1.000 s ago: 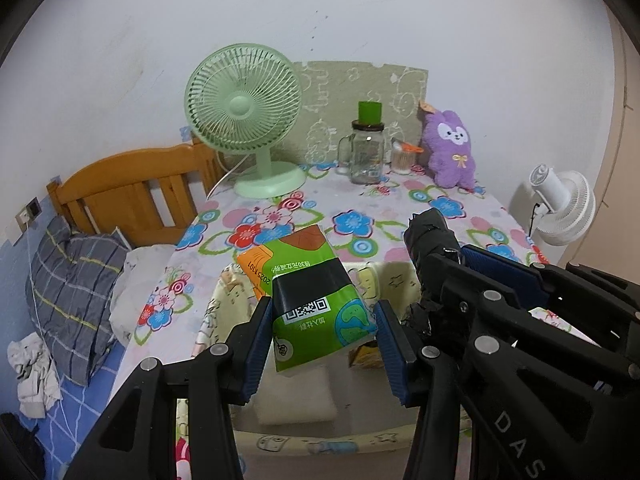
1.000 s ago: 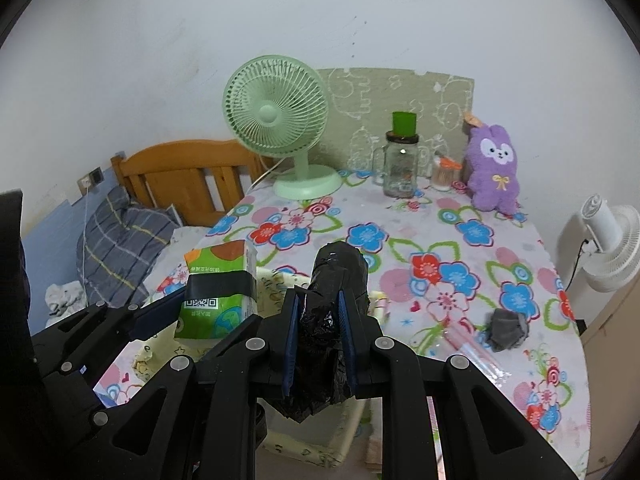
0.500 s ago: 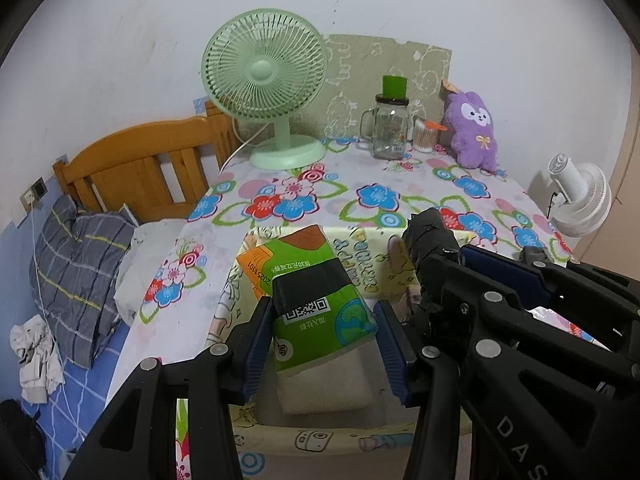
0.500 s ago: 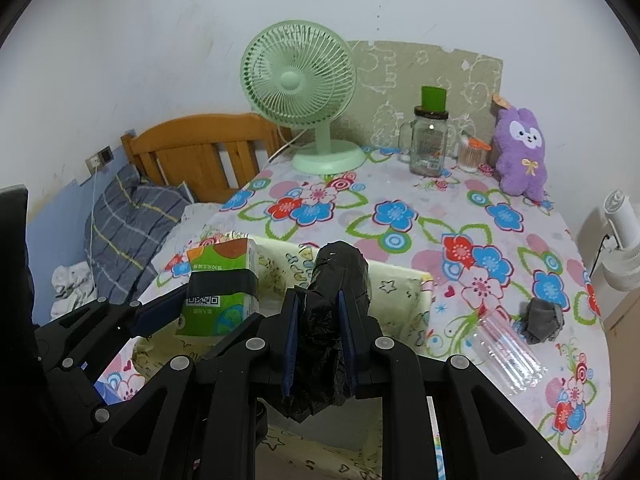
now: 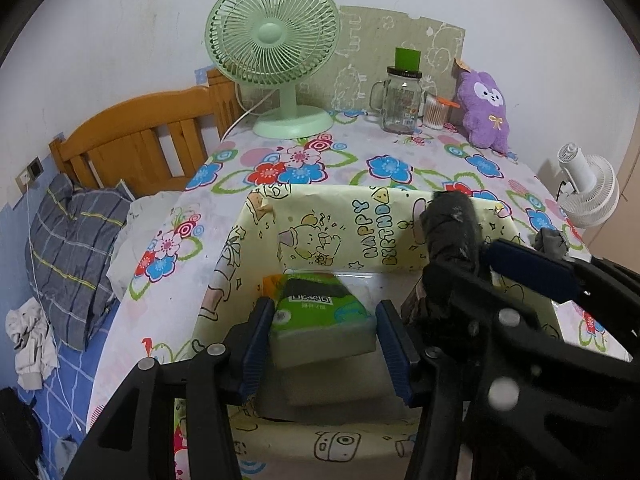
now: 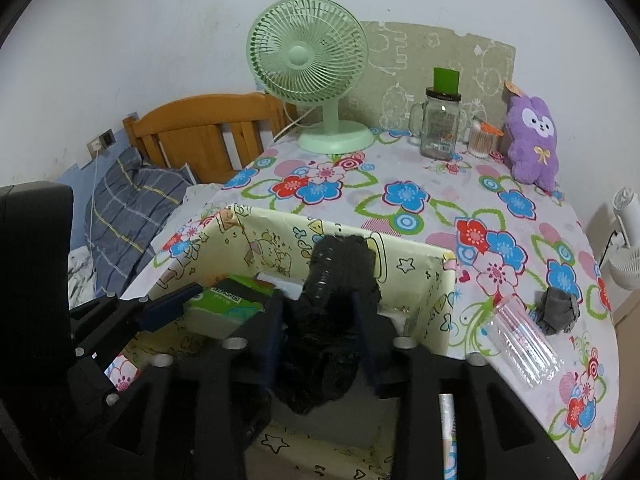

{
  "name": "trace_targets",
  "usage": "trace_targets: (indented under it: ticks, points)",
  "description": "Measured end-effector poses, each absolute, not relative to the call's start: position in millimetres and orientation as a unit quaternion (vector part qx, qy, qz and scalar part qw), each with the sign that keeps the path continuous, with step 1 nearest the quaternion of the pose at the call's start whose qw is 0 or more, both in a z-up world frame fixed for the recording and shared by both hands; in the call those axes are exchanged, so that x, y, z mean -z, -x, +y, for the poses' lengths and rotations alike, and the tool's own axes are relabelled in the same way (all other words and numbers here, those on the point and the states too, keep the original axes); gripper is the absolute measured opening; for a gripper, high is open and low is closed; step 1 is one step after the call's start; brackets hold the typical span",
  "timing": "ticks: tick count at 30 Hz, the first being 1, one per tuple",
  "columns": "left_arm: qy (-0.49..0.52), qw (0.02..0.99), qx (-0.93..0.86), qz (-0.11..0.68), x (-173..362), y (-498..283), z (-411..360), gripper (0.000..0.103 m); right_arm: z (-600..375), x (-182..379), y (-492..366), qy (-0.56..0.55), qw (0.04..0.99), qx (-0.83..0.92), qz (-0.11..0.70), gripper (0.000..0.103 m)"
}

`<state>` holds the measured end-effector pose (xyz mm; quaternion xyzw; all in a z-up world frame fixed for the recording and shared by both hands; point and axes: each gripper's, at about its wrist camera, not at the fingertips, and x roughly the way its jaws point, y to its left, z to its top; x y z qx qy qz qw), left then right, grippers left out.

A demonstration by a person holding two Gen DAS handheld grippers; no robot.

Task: Organize soft objects
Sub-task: 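Open the right tool to drop the black cloth in the box while the left releases the tissue pack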

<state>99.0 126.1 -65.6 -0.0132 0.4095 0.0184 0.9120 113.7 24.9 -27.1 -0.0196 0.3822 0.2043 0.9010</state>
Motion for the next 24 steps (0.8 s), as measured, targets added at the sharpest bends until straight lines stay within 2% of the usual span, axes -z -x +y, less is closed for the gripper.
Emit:
trace_targets:
  ticks: [2,5,9,18,24]
  points:
    - [0.014,0.912,-0.019,0.409,65.5,-100.6,126.9,0.061,21.6,29.1,-115.7,0.009,0.9,-0.202,0.387,0.062]
    - [0.012,0.913,-0.019,0.408,64.9,-101.9,126.1,0.073,20.6,29.9,-117.5,0.003,0.899,-0.198,0.389,0.063]
    - [0.014,0.911,-0.008,0.412,65.7,-105.1,124.9,0.084,20.4,30.3,-119.7,0.006,0.902,-0.19,0.389,0.065]
    - [0.013,0.913,0.002,0.407,61.8,-105.5,118.5,0.098,14.3,29.8,-121.2,0.002,0.904,-0.178,0.389,0.07]
    - [0.015,0.917,0.003,0.399,55.2,-99.8,113.5,0.1,8.0,24.1,-116.1,-0.002,0.908,-0.176,0.379,0.075]
